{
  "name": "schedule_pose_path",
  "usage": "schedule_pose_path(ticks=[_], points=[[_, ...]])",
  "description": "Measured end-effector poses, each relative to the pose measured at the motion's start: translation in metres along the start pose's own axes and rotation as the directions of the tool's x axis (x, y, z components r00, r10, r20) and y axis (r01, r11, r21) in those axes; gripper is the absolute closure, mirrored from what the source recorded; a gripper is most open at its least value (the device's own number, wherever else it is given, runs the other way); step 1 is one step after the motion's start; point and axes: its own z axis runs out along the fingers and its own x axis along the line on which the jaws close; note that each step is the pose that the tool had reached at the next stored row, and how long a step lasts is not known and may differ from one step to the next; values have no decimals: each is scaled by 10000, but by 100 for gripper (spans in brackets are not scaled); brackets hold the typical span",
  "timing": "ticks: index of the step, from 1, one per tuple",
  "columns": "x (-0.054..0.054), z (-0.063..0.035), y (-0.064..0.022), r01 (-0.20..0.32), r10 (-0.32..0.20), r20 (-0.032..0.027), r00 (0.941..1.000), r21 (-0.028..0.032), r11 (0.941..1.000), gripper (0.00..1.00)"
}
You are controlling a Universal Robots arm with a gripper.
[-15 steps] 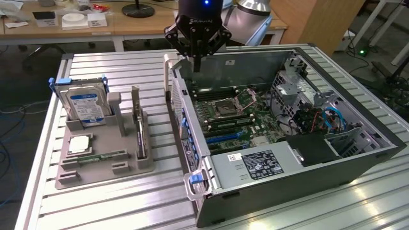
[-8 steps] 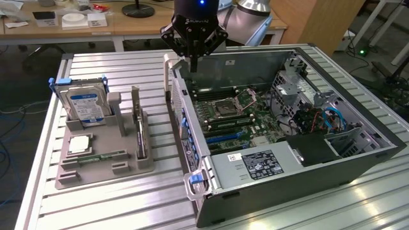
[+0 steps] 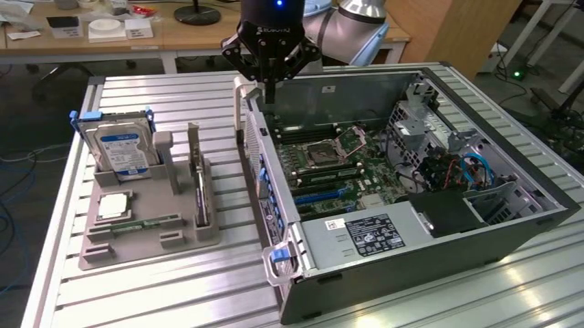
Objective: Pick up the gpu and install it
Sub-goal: 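Reach for the gpu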
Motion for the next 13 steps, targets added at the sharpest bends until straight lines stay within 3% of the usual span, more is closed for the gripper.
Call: schedule_pose_path(ticks=[13], points=[[134,-3,-10,0,0,0,10000,0,10000,90]])
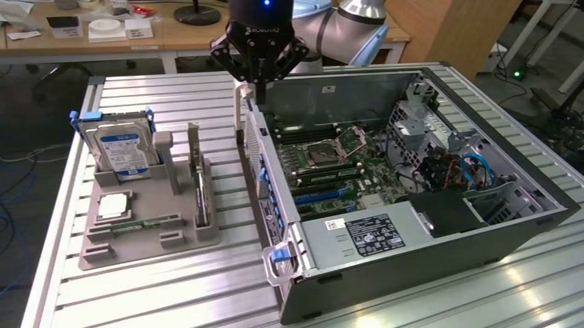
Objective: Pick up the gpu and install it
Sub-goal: 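Reach for the gpu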
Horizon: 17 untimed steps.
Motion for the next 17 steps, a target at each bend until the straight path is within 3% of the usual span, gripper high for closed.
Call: schedule_pose_path(ticks=[17], points=[[147,-4,-11,0,0,0,10000,0,10000,90]])
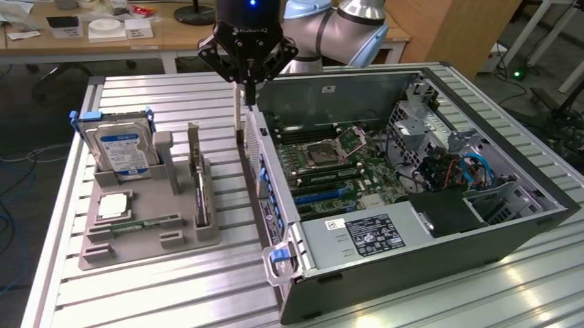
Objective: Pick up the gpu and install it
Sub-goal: 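Reach for the gpu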
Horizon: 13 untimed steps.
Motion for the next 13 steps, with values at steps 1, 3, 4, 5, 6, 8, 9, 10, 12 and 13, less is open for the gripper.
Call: schedule_pose_path(ticks=[1,3,4,5,6,8,9,10,12,13], points=[[8,0,-1,0,0,0,10000,0,10000,90],[22,0,-2,0,0,0,10000,0,10000,90],[31,0,-2,-1,1,0,10000,0,10000,90],[40,-1,-3,0,0,0,10000,0,10000,90],[48,-1,-4,0,0,0,10000,0,10000,90],[65,-1,-5,-1,1,0,10000,0,10000,90],[72,-2,-5,-1,1,0,10000,0,10000,90],[79,-2,-6,0,0,0,10000,0,10000,90],[94,-2,-7,0,0,0,10000,0,10000,90],[103,-3,-8,0,0,0,10000,0,10000,90]])
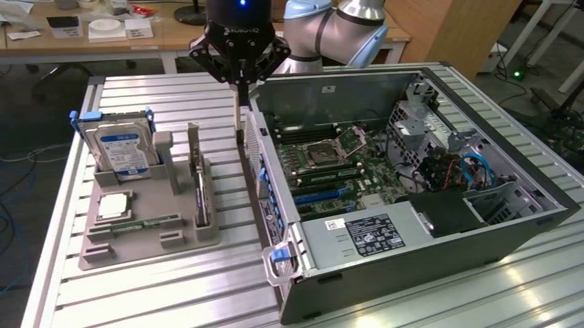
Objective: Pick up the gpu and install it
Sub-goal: 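Reach for the gpu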
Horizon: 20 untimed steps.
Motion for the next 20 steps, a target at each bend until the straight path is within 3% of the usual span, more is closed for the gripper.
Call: schedule_pose_path(ticks=[20], points=[[215,-6,-16,0,0,0,10000,0,10000,90]])
